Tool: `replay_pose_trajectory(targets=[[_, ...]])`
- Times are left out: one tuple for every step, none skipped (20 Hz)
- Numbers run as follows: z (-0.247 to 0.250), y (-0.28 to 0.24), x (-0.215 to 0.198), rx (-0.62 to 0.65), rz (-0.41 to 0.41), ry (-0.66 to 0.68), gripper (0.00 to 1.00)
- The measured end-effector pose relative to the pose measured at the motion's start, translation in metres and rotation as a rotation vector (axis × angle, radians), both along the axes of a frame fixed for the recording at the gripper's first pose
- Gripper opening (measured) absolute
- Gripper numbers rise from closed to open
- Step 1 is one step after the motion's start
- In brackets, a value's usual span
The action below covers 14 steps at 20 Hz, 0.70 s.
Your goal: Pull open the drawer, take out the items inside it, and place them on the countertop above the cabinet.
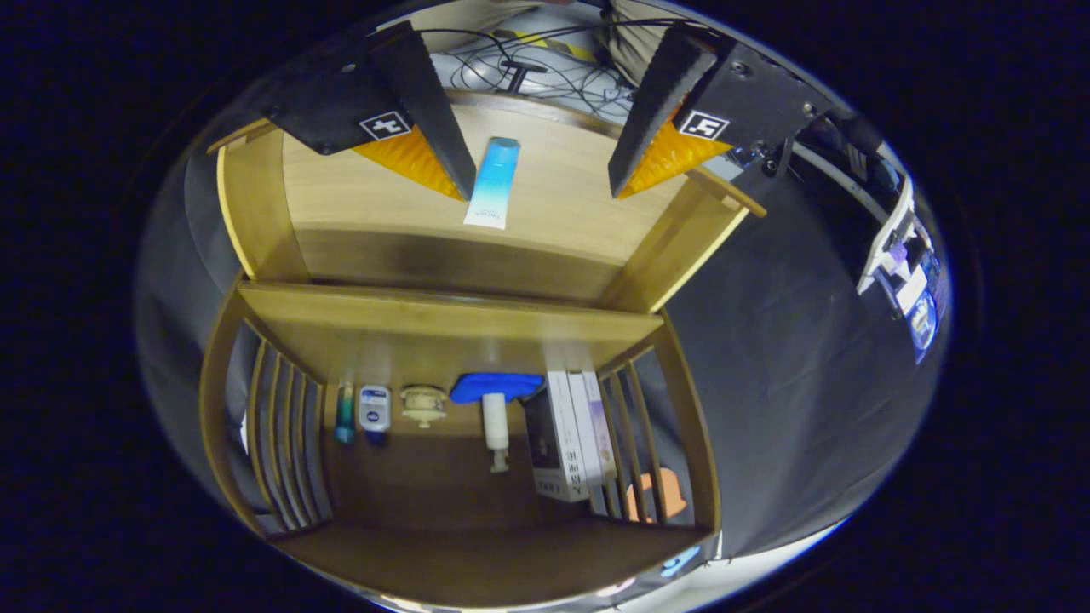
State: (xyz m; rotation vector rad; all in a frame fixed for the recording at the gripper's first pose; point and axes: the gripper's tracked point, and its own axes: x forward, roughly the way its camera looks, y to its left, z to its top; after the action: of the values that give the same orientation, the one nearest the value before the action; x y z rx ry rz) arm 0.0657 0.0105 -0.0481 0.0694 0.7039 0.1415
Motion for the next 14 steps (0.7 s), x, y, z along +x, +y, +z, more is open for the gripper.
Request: replay_pose_trajectory(targets=[[-0.007, 0.001, 0.007, -0.003, 0.004, 0.048, 0.99], [-0.016, 0.006, 0.011, 0.008, 0.018, 0.105, 0.99], [-0.025, 0.005, 0.016, 0.017, 0.007, 0.162, 0.99], [-0.033, 0.003, 0.020, 0.015, 0.000, 0.205, 0.99], [-0.038, -0.003, 0.024, -0.004, -0.019, 0.240, 0.99], [-0.042, -0.007, 0.027, -0.020, -0.039, 0.270, 0.97], [-0.049, -0.011, 0.031, -0.040, -0.051, 0.307, 0.97], [-0.054, -0.015, 0.035, -0.048, -0.080, 0.335, 0.96], [-0.057, -0.016, 0.040, -0.048, -0.085, 0.360, 0.96], [-0.062, -0.019, 0.045, -0.036, -0.104, 0.381, 0.95], [-0.067, -0.018, 0.047, -0.017, -0.110, 0.418, 0.94], [-0.074, -0.017, 0.047, -0.007, -0.122, 0.461, 0.93], [-0.080, -0.018, 0.045, 0.000, -0.130, 0.512, 0.92], [-0.086, -0.019, 0.047, 0.008, -0.145, 0.548, 0.92]])
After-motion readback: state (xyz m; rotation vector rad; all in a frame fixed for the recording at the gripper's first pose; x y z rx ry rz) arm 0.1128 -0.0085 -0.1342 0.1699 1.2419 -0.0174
